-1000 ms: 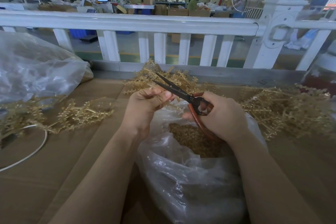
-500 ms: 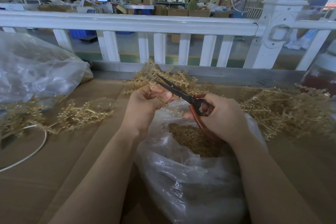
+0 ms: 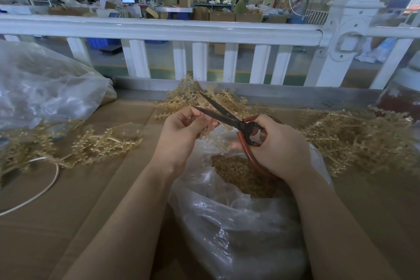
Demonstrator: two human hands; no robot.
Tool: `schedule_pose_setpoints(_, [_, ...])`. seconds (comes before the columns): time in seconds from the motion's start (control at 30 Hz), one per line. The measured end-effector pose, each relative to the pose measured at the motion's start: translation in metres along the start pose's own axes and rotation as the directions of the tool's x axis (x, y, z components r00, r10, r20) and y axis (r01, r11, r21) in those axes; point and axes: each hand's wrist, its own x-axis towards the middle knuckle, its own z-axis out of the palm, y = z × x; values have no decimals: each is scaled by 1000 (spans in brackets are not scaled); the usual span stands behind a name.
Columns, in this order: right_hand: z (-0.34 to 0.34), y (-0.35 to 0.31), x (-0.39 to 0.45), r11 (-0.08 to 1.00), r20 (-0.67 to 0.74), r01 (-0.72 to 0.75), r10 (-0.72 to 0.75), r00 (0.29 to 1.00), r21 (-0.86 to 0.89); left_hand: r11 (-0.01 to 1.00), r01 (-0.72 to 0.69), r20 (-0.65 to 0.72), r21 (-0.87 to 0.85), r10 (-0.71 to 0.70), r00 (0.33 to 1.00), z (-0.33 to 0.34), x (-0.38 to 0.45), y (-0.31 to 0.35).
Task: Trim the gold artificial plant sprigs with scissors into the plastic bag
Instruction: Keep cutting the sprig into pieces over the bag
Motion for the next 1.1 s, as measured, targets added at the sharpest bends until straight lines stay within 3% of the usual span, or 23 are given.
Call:
schedule_pose_setpoints(0.17, [0, 0, 0, 999, 23, 33, -33, 999, 7, 999, 1, 23, -36, 0, 1000, -1, 1, -2])
schedule_pose_setpoints(0.63, [3, -2, -1, 998, -75, 40, -36, 997, 44, 998, -6, 107, -58, 12, 994, 1, 1, -8])
schedule_pose_setpoints(1.1, [3, -1, -1, 993, -96, 56, -47, 994, 100, 999, -52, 82, 4, 51, 995, -1, 4, -11])
